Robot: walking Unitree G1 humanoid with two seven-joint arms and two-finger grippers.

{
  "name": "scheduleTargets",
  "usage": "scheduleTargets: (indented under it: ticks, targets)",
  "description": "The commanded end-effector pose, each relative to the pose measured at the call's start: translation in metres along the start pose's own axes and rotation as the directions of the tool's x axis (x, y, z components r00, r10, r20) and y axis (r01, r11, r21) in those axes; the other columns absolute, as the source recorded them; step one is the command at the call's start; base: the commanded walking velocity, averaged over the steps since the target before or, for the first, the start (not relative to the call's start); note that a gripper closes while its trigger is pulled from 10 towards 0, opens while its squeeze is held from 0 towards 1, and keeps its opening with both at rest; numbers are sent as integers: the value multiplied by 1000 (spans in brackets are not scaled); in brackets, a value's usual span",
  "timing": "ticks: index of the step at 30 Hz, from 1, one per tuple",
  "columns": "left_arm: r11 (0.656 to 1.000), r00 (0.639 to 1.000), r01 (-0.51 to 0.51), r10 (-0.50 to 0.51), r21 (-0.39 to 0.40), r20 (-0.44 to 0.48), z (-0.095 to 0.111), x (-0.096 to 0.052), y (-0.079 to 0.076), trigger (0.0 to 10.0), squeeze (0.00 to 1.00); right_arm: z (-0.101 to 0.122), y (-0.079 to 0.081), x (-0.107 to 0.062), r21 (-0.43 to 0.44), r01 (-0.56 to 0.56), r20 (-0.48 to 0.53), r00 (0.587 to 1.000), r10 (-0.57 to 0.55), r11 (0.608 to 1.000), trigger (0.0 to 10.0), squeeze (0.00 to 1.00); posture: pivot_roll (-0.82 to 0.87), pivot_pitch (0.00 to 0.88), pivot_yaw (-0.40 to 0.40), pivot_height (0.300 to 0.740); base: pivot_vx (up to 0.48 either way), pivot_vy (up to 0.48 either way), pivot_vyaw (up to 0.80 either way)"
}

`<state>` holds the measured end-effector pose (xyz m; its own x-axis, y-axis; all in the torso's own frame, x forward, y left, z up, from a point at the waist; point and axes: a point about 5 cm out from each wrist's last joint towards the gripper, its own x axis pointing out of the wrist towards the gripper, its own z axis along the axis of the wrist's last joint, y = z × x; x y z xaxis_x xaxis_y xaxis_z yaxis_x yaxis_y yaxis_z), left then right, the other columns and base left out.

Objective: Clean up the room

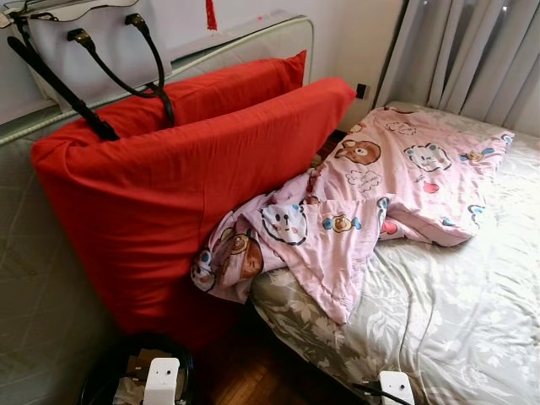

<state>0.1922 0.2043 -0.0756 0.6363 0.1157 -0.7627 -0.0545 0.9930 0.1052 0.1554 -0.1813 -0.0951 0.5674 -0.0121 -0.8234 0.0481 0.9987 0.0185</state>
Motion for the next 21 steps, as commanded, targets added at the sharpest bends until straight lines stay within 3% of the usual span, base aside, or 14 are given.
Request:
scheduleTargets:
  ticks: [1,5,14,21]
  targets:
    - [1000,1000,-7,7,-17,-12,-5,-1,3,10000,0,3,2,1,-12,-9,13,1000,9,1000,10000,0,-59,0,-1,740,0,0,800]
    - [1000,1000,-5,5,-17,-12,-5,-1,3,10000,0,3,2,1,-8,-9,10,1000,9,1000,10000,0,-60,0,-2,740,0,0,533]
    - [1000,1000,-6,6,-17,-15,-5,-1,3,10000,0,3,2,1,-4,-4,9,1000,4,1000,10000,0,-61,0,-4,740,0,0,0]
    - [1000,1000,-7,6,-22,-13,-4,-1,4,10000,0,5,1,1,-34,-10,9,1000,10,999,10000,0,-59,0,-7,740,287,0,0]
